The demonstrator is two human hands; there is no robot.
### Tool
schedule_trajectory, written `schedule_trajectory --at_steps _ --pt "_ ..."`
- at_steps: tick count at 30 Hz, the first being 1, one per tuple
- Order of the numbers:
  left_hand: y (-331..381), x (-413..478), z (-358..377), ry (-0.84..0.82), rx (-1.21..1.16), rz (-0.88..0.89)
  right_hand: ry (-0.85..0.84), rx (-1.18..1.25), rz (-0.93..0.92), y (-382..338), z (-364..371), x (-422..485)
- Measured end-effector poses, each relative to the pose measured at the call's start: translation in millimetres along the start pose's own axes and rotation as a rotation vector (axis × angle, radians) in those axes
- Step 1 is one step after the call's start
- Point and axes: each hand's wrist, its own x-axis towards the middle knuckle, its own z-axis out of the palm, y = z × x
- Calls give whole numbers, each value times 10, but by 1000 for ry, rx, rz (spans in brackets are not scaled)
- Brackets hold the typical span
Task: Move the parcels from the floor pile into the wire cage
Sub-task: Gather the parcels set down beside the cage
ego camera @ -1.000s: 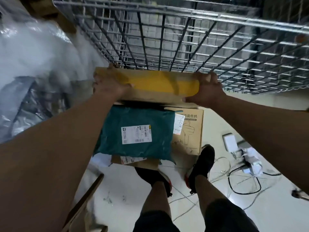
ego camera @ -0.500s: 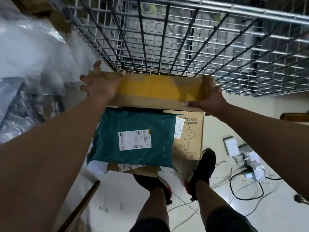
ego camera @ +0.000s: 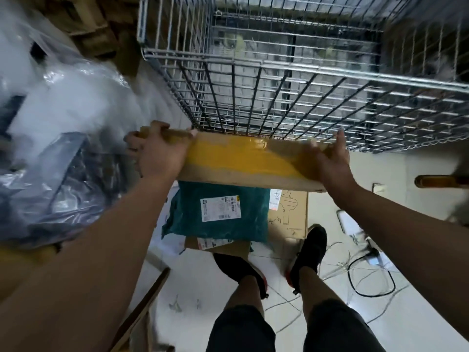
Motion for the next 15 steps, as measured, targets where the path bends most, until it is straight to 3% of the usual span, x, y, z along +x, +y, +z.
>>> schedule_trajectory --at_steps 7,11,15 --pt "93 -555 -758 -11 -78 -16 25 -101 82 -344 -262 -709" --pt "-14 -965 -1088 80 -134 -57 174 -16 233 -485 -451 -1019" --pt "-196 -1253 -1296 -3 -154 -159 129 50 392 -523 -604 -1249"
